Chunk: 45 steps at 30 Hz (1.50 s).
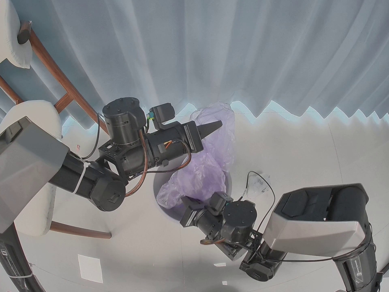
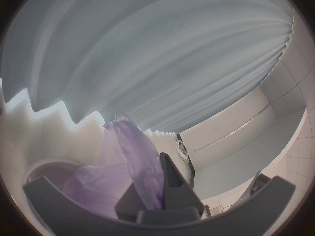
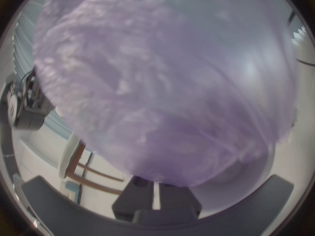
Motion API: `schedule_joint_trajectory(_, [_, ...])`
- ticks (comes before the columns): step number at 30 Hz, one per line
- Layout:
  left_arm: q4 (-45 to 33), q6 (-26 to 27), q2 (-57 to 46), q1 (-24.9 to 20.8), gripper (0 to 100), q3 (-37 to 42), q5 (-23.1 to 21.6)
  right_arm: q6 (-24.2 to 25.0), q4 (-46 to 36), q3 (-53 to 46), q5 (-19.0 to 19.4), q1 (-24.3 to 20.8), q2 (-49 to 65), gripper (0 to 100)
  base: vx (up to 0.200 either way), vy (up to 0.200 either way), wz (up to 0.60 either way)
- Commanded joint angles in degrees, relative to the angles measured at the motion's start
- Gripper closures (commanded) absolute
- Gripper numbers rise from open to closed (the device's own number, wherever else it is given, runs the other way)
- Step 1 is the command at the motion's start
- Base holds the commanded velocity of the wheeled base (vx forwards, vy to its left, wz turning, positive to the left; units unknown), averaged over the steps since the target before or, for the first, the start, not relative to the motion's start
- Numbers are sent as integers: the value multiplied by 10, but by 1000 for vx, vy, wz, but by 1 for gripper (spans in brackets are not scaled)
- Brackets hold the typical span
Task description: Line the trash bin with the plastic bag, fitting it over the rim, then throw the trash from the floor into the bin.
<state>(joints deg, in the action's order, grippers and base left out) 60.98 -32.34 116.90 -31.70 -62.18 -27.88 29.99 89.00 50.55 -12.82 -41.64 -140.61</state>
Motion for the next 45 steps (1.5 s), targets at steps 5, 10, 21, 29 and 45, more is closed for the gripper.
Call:
schedule_joint_trajectory(5, [-52, 69, 23, 16, 100, -1, 16, 24, 10, -147, 3, -108, 77, 100, 0, 0, 0])
schedule_joint_trajectory(10, [-51, 73, 34, 21, 100, -1, 33, 69, 7, -256, 30, -145, 171, 100, 0, 0, 0])
schedule_joint_trajectory(21, [-75, 78, 16, 8, 100, 4, 63, 88, 7, -402, 45, -102, 353, 100, 0, 0, 0])
schedule_joint_trajectory(29, [-53, 120, 15, -1, 100, 7, 65, 108, 6, -422, 45, -32, 407, 100, 0, 0, 0])
schedule_joint_trajectory(45, [-73, 52, -2, -19, 100, 55, 136, 135, 7, -436, 42, 31, 433, 100, 0, -50, 0])
